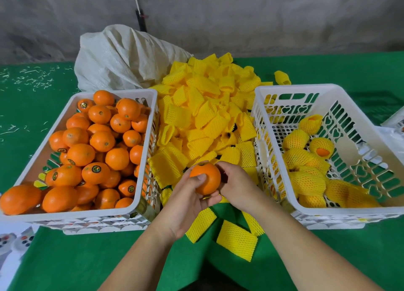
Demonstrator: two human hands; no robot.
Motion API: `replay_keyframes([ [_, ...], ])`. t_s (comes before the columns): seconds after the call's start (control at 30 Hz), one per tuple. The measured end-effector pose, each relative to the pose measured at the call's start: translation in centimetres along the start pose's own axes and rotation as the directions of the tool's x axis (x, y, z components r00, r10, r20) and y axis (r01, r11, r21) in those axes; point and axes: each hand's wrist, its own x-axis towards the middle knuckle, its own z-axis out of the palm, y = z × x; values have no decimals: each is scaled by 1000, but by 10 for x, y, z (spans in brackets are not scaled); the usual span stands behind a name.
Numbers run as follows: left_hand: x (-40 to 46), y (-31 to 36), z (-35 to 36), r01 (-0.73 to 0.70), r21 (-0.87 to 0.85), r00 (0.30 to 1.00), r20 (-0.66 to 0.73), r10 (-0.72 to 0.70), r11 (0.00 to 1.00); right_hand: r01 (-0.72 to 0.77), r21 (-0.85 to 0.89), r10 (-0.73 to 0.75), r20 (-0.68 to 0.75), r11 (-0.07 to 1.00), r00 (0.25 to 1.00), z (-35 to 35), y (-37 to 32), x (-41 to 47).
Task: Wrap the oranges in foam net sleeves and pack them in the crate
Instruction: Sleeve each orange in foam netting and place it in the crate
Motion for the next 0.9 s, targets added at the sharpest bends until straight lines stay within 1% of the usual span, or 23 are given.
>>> replay_keyframes([
  [0.03,1,0,-2,-4,-14,1000,-12,4,1000,4,-11,-4,-36,1000,999,1,1,-1],
  [0.1,1,0,-6,-22,-32,999,-29,22,999,-14,-24,10,-155,1000,988,2,5,-1],
  [0.17,0,1,-8,-30,-48,999,-30,28,998,-46,23,50,-253,999,966,0,8,-1],
  [0.2,-1,1,-9,-26,-52,999,-25,24,998,-66,39,74,-272,997,960,-1,7,0],
  [0.27,0,0,-11,-13,-60,1000,-25,11,998,-115,14,114,-273,993,955,-3,4,0],
  [0.33,-1,-2,-10,-6,-66,1000,-28,4,998,-120,0,116,-268,993,956,-4,2,0],
  [0.47,-2,-4,-5,-18,-14,999,-50,17,1000,-121,106,145,-261,987,954,-3,-2,-1],
  [0.53,-1,-6,-3,-29,9,996,-78,30,1000,-124,154,155,-213,980,965,0,-6,-3],
  [0.6,-1,-6,-3,-53,23,993,-104,55,998,-89,193,119,-149,977,982,3,-10,-7],
  [0.67,-2,-6,-5,-62,7,992,-114,63,998,-45,198,71,-126,979,990,6,-11,-10],
  [0.73,-3,-5,-7,-31,-51,992,-125,24,998,-18,173,43,-144,985,989,7,-10,-11],
  [0.8,-2,-4,-9,-2,-94,990,-138,-11,996,-11,135,38,-194,991,980,8,-7,-11],
  [0.9,0,-6,-6,4,-49,991,-131,-10,999,-19,73,42,-313,997,949,10,-4,-8],
])
